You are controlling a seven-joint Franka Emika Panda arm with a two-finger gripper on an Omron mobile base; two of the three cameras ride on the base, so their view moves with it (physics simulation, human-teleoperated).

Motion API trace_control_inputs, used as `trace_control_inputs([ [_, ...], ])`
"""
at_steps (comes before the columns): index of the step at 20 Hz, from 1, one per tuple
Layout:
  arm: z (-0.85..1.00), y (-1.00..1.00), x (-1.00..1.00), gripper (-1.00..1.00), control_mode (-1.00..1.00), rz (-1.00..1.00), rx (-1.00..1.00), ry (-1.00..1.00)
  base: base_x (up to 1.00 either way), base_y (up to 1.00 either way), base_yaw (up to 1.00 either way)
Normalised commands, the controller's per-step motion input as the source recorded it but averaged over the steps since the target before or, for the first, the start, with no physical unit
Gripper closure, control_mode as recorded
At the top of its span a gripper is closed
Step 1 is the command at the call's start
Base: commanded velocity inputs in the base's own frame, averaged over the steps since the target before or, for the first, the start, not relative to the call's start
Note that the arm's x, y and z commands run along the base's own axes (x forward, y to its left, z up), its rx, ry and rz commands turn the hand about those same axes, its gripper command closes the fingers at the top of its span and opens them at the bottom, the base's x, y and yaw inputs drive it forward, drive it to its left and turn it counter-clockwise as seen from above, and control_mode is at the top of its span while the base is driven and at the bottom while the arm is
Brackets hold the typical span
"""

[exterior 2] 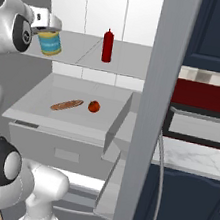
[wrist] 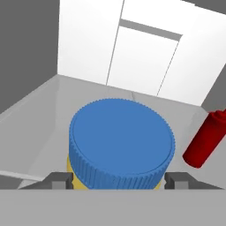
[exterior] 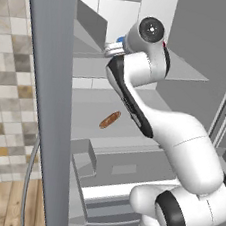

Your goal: Place the mayonnaise and ketchup from the counter to the top shelf of the fridge. If the existing items in the fridge are on the top shelf, move them to other shelves.

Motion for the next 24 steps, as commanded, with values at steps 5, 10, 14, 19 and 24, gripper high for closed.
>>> trace_control_inputs([
  [5,-0.39,0.0,0.42,1.0,-1.0,0.0,0.01,0.0,0.0,0.0,0.0],
  [10,-0.15,0.0,0.41,1.0,-1.0,0.0,0.0,0.0,0.0,0.0,0.0],
  [14,-0.07,0.0,0.27,1.0,-1.0,0.0,0.0,-0.04,0.0,0.0,0.0],
  [19,0.0,0.0,0.34,1.0,-1.0,0.0,0.0,-0.06,0.0,0.0,0.0],
  [24,0.0,0.0,0.25,1.0,-1.0,0.0,0.0,-0.05,0.0,0.0,0.0],
])
